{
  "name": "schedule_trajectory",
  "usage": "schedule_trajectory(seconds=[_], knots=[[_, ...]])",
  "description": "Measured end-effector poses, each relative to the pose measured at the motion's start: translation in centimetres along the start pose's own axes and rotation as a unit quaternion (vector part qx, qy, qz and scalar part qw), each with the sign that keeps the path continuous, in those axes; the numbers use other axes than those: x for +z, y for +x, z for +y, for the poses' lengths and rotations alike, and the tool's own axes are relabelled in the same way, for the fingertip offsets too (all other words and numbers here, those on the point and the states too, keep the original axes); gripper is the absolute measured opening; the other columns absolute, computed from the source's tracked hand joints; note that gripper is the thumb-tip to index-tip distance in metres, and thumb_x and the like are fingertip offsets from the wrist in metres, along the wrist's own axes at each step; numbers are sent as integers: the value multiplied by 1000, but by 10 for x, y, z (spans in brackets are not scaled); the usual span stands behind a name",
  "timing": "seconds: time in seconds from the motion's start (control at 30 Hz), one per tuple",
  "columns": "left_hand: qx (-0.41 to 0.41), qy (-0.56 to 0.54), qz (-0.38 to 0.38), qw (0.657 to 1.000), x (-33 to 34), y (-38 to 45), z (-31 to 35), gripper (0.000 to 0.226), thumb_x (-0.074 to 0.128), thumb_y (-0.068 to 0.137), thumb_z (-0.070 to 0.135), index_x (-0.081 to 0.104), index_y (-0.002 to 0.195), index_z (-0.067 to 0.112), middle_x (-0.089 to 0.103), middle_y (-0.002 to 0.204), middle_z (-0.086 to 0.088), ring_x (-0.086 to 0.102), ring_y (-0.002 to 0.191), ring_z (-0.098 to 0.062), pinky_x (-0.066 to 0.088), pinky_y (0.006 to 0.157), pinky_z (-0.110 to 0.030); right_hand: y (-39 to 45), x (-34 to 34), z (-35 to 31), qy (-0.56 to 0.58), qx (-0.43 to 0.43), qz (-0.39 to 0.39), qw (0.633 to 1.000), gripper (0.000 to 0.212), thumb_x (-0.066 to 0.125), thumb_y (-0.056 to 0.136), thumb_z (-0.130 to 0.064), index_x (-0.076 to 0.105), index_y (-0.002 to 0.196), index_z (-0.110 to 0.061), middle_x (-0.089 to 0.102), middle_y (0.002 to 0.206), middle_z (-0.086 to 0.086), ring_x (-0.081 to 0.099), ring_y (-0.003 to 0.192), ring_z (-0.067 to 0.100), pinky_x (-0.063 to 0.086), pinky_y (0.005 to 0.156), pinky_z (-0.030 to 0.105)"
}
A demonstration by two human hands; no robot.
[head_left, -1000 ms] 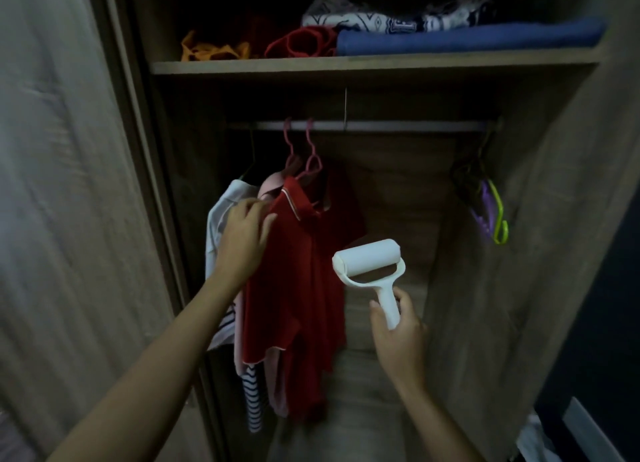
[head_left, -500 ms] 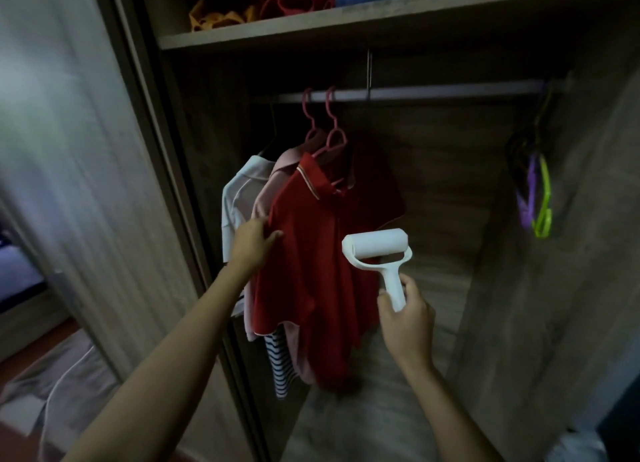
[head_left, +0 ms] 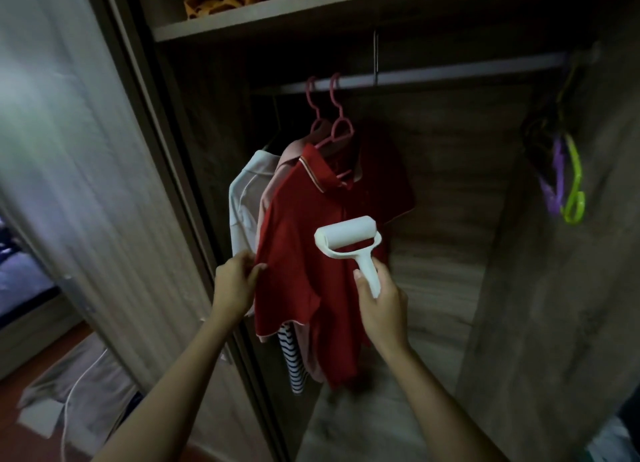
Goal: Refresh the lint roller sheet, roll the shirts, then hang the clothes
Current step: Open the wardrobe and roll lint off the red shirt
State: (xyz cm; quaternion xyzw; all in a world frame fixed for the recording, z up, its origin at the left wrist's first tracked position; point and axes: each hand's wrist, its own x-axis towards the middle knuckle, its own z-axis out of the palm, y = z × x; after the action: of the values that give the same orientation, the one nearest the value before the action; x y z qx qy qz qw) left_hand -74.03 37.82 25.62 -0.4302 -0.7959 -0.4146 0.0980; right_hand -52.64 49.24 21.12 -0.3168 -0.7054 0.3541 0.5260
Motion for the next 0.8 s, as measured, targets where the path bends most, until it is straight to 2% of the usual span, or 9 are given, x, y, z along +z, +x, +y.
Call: schedule_trajectory(seconds=[0.07,0.17,0.27,0.37,0.47,0.57,0.6,0.7,0.8], knots=[[-1,-9,-6,1000,-1,-1,0,13,63,90,19,66,86,6,68,76,-1,64,67,-14,49,62,-24,1,9,-3,18,11,-3,1000,14,57,94,-33,62,105,-27,59,63,-9,55,54,2,39,49,16],[-22,-31,-16,999,-2,-3,3,14,59,93,18,68,92,8,69,82,0,63,71,-11,45,62,-17,12,19,-7,38,9,-13,999,12,58,93,-37,61,97,-25,56,58,-7,50,49,2,35,45,15],[-42,-44,-21,998,-2,-2,3,16,58,93,20,66,83,12,65,70,2,61,63,-11,45,61,-25,30,31,-10,41,-2,-25,999,11,55,94,-36,58,97,-26,53,56,-7,51,49,3,33,43,13],[-62,-48,-12,997,-2,-6,3,18,58,92,23,63,77,16,64,65,1,60,61,-14,47,61,-31,48,45,-9,28,-17,-41,999,18,50,96,-40,55,104,-25,52,56,-7,50,46,6,33,43,18],[-83,-99,-14,991,1,-11,-2,10,63,89,20,71,91,15,72,79,2,69,74,-12,54,70,-29,63,58,-8,12,-37,-44,998,24,49,96,-42,53,109,-22,56,59,-5,52,46,7,34,41,18],[-105,-161,-21,981,5,-15,-4,15,68,85,15,72,100,14,75,87,1,72,81,-12,58,78,-34,74,72,-5,1,-50,-43,998,28,48,96,-41,52,110,-16,56,59,-2,51,45,6,30,40,15],[-104,-160,-20,981,6,-15,-4,17,69,85,14,72,102,13,75,87,2,71,81,-9,57,79,-31,76,77,-3,-7,-47,-48,998,30,47,97,-42,52,110,-15,57,59,-1,51,45,8,29,41,17],[-96,-137,-10,986,13,-16,-1,18,67,86,12,73,103,9,72,86,11,68,78,2,53,73,-13,77,92,17,-49,-29,-69,996,35,47,96,-44,50,115,-14,62,66,4,53,52,16,31,49,26],[-94,-111,10,989,23,-15,-2,16,66,87,16,73,101,14,73,88,7,69,83,-5,56,80,-29,72,104,45,-87,-20,-114,989,37,47,96,-45,48,115,-14,67,77,10,63,65,27,34,52,28]])
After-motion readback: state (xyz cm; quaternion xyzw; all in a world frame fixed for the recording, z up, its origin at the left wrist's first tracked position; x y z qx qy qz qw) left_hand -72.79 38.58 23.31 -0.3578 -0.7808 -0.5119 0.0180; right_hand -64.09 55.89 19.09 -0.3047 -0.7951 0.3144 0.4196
